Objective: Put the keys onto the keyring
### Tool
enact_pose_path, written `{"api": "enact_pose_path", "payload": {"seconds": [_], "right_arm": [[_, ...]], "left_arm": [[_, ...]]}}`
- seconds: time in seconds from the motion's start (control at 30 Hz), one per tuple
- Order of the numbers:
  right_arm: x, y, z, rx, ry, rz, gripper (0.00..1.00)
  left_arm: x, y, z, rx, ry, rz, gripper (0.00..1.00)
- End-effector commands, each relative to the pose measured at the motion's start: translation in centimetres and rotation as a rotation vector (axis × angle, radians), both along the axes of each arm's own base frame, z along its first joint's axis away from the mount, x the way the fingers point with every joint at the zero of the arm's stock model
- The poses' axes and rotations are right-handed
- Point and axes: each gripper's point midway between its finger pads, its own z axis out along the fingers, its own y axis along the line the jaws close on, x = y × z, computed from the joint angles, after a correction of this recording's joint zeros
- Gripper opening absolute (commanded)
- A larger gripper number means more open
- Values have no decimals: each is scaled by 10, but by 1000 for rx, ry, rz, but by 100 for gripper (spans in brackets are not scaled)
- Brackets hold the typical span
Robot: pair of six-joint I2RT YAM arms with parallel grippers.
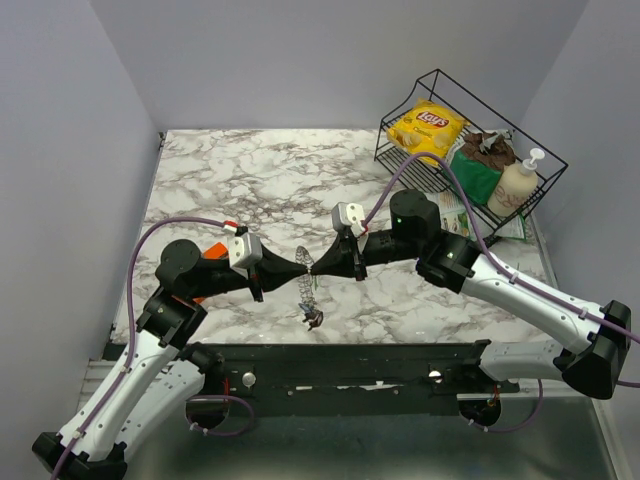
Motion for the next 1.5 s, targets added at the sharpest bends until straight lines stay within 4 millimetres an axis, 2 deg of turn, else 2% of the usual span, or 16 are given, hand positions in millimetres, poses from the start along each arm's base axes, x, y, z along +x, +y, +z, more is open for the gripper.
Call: {"api": "enact_pose_path", "payload": {"seconds": [0.0, 0.13, 0.37, 0.6, 0.67, 0.7, 0.77, 1.03, 1.07, 1.13, 1.23, 1.47], "right_arm": [[6, 0, 3, 10, -18, -21, 1], [7, -1, 6, 16, -22, -28, 1], [7, -2, 8, 14, -27, -34, 1], [8, -4, 8, 11, -30, -40, 1], [9, -4, 8, 7, -31, -44, 1], [10, -4, 7, 3, -32, -47, 1], [9, -4, 7, 1, -32, -47, 1], [12, -4, 5, -25, -36, -46, 1], [11, -4, 0, -44, -25, -43, 1], [11, -4, 0, -54, -29, -38, 1], [10, -6, -4, -81, -23, -35, 1], [8, -12, -18, -152, 7, -21, 1]], "left_arm": [[-7, -1, 24, -50, -72, -33, 0], [-6, 0, 24, -44, -71, -22, 0], [-5, 1, 22, -37, -63, -9, 22], [-5, 1, 29, -36, -88, -11, 36], [-3, 1, 21, 4, -49, -9, 43], [-3, 2, 27, 13, -81, -7, 47], [0, 2, 26, 45, -70, 0, 59], [10, 9, 28, 232, -24, 23, 75], [18, 8, 23, 258, 9, 43, 78], [16, 8, 26, 281, 38, 35, 79], [20, 5, 20, 323, 103, 26, 80], [24, -2, -7, 431, 170, 25, 80]]}}
